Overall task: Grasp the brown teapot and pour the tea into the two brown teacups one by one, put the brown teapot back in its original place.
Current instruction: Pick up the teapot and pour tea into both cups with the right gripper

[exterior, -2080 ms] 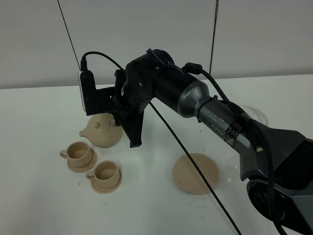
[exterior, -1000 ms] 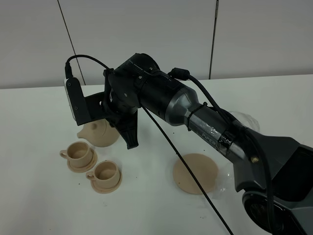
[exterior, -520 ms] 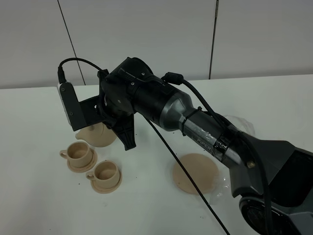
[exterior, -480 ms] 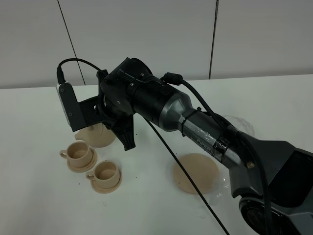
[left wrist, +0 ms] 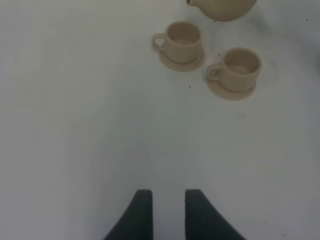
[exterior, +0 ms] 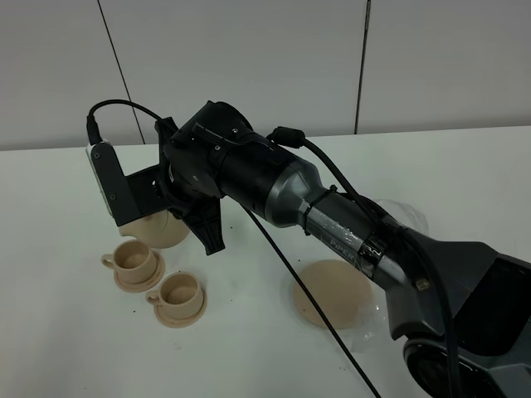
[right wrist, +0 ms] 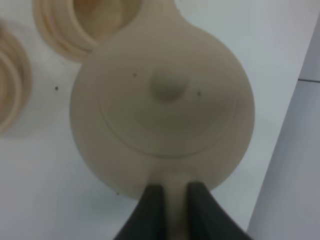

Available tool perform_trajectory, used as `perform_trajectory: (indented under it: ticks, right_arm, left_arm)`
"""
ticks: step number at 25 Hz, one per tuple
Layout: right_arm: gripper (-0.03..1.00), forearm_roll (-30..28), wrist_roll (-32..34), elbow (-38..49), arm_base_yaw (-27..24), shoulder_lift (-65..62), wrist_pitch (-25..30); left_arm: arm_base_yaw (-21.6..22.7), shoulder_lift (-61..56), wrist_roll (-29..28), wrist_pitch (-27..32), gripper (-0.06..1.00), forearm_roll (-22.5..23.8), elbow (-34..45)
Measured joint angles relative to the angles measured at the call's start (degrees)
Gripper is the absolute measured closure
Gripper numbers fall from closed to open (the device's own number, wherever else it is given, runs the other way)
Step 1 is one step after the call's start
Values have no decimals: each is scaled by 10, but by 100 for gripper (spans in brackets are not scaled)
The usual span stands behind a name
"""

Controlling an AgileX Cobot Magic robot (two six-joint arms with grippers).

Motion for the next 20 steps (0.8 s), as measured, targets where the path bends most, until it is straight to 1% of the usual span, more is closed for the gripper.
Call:
perform_trajectory:
  ticks: [20]
  right_arm:
    - [87,-52,-7,0,9,0,4]
  left_arm:
    - [0,0,0,0,71,0,0]
